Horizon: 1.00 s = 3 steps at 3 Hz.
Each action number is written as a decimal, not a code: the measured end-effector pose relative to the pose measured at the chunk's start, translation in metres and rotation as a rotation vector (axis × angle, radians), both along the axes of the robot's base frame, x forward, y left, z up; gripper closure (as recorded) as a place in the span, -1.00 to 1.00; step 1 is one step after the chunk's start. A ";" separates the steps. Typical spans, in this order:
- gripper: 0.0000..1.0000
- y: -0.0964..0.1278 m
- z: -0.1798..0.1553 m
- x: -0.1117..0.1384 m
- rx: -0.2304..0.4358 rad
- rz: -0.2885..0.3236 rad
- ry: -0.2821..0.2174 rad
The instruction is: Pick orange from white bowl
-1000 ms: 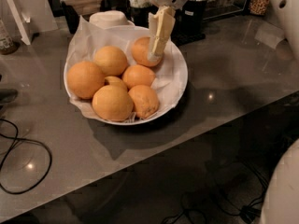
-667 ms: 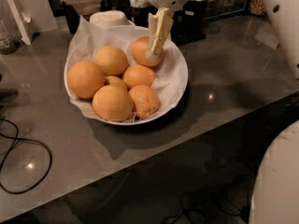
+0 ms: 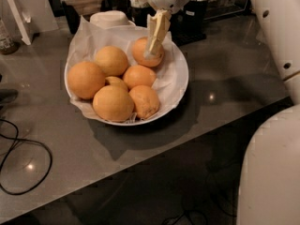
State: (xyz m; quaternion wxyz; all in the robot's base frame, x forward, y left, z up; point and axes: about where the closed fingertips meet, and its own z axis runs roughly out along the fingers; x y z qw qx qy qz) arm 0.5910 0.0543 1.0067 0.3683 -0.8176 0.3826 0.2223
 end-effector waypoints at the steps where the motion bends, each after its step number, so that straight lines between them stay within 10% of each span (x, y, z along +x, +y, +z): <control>1: -0.62 0.000 0.000 0.000 0.000 0.000 0.000; 2: -0.16 0.000 0.000 0.000 0.000 0.000 0.000; 3: -0.22 0.000 0.000 0.000 0.000 0.000 0.000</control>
Offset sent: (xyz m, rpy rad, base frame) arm 0.0000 0.0000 0.0000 0.0000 0.0000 0.0000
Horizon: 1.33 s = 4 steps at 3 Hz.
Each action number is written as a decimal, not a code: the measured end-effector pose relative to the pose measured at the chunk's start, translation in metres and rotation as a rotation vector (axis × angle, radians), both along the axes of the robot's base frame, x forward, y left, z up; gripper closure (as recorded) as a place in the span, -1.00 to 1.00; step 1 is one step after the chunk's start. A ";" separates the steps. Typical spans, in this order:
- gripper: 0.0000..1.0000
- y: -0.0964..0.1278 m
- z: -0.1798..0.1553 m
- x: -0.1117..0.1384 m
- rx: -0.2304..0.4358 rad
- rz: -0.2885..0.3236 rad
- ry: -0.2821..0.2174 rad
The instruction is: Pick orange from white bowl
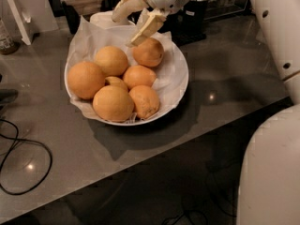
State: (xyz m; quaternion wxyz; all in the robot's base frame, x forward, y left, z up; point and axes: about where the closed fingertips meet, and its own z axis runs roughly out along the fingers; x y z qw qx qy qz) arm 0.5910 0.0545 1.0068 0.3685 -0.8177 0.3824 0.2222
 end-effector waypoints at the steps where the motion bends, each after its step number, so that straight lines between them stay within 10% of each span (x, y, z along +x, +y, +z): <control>1: -0.68 0.007 0.003 0.001 0.008 0.008 -0.014; 2: -1.00 -0.002 -0.007 0.004 0.025 -0.019 0.015; 4: -1.00 -0.035 -0.032 0.015 0.069 -0.089 0.078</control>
Offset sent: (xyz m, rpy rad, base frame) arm 0.0027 -0.0223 -0.0199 0.0302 0.0583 -0.0477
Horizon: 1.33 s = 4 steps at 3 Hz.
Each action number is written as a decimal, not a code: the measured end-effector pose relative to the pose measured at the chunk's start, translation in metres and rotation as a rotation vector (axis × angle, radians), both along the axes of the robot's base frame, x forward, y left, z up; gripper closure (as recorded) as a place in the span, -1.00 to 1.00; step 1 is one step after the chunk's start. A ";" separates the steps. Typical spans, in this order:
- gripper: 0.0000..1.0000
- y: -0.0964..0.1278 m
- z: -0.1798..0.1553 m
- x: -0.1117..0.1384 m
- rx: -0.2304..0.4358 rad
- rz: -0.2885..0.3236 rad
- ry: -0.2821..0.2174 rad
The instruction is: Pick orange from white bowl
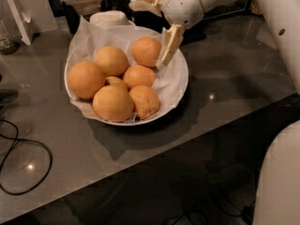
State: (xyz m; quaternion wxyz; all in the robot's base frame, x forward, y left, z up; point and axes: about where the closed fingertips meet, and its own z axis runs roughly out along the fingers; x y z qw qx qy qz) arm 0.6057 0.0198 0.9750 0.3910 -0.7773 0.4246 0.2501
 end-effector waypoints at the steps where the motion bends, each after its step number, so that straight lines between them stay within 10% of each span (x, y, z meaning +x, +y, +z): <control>1: -1.00 -0.014 -0.012 0.006 0.019 -0.029 0.021; 4: -1.00 -0.016 -0.049 0.034 0.049 -0.033 0.027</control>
Offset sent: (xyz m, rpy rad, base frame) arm 0.0196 -0.0432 -0.0405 0.0455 0.0578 -0.0787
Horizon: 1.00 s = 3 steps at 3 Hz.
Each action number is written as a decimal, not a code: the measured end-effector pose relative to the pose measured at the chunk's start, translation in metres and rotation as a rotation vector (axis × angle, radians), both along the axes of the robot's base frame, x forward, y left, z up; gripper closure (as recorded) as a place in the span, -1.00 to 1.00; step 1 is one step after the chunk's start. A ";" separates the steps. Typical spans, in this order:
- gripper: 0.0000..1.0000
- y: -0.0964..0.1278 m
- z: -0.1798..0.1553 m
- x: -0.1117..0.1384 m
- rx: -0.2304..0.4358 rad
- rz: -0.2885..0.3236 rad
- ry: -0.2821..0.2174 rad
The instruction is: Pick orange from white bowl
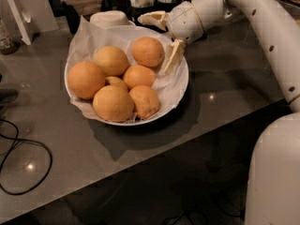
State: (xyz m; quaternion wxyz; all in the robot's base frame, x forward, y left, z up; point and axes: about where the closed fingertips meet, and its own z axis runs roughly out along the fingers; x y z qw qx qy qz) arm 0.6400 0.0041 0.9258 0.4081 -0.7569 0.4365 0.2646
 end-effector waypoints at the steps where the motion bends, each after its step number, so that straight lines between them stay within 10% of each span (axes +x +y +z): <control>1: -0.67 0.002 -0.003 0.003 0.007 -0.003 -0.018; 3: 0.26 0.002 -0.002 0.005 0.006 -0.011 -0.048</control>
Offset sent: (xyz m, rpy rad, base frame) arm 0.0052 -0.0020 -0.0046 0.0038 -0.0661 -0.0179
